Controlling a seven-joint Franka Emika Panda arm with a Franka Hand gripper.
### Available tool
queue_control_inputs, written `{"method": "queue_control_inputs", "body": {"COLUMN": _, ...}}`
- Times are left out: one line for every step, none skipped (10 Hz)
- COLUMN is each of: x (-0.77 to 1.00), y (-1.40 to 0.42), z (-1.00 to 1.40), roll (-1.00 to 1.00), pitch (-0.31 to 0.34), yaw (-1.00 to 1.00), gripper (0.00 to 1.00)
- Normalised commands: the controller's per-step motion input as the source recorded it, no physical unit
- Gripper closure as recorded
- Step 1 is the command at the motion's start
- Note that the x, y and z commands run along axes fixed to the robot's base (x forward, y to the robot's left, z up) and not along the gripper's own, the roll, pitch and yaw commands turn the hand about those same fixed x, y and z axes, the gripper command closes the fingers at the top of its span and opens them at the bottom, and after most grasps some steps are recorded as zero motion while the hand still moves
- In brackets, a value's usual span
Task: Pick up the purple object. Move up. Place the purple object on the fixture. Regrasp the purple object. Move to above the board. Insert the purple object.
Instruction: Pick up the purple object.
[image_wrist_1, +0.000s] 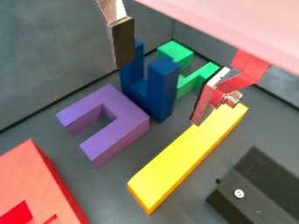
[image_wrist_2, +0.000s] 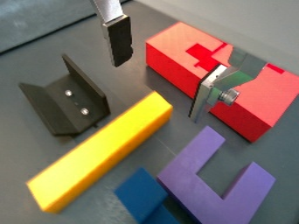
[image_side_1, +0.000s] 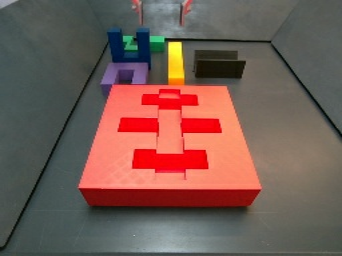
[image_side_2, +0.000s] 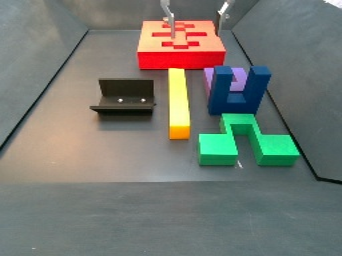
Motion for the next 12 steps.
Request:
{"method": "queue_control_inputs", "body": {"x": -0.34, "y": -0.34, "z": -0.64, "roll": -0.06, "pitch": -0.204, "yaw": 0.19, "gripper": 0.0}}
{"method": "queue_control_inputs", "body": {"x": -0.42, "y": -0.57, "z": -0.59, "roll": 0.0, "pitch": -0.159, "yaw": 0.08, "gripper": 0.0}}
{"method": "queue_control_inputs", "body": {"x": -0.38, "y": -0.6, "z": -0.44, "roll": 0.02, "pitch": -0.096, "yaw": 0.0, "gripper": 0.0}}
{"method": "queue_control_inputs", "body": {"x": -0.23, "y": -0.39, "z": -0.32, "roll": 0.0, "pitch": -0.114, "yaw": 0.0, "gripper": 0.0}}
{"method": "queue_control_inputs", "body": {"x": 0.0, "y": -0.17, "z": -0.27, "roll": 0.0, "pitch": -0.076, "yaw": -0.1, "gripper": 0.0}}
{"method": "queue_control_inputs", "body": {"x": 0.0, "y": -0.11, "z": -0.3, "roll": 0.0, "pitch": -0.051, "yaw": -0.12, "gripper": 0.0}}
{"method": "queue_control_inputs", "body": {"x": 0.0, "y": -0.08, "z": -0.45, "roll": -0.02, "pitch": -0.083, "yaw": -0.08, "gripper": 0.0}}
{"method": "queue_control_inputs", "body": {"x": -0.03, "y": -0.11, "z": -0.47, "roll": 0.0, "pitch": -0.053, "yaw": -0.04, "gripper": 0.0}}
{"method": "queue_control_inputs", "body": {"x": -0.13, "y": -0.13, "z": -0.32, "roll": 0.0, "pitch": 0.0, "yaw": 0.0, "gripper": 0.0}}
{"method": "queue_control_inputs", "body": {"x": -0.01, "y": -0.12, "z": -0.27, "roll": 0.0, "pitch": 0.0, "yaw": 0.0, "gripper": 0.0}}
{"method": "queue_control_inputs", "body": {"x": 0.0, "y": -0.16, "z": -0.3, "roll": 0.0, "pitch": 0.0, "yaw": 0.0, "gripper": 0.0}}
{"method": "queue_control_inputs", "body": {"x": -0.04, "y": -0.18, "z": -0.26, "roll": 0.03, "pitch": 0.003, "yaw": 0.0, "gripper": 0.0}}
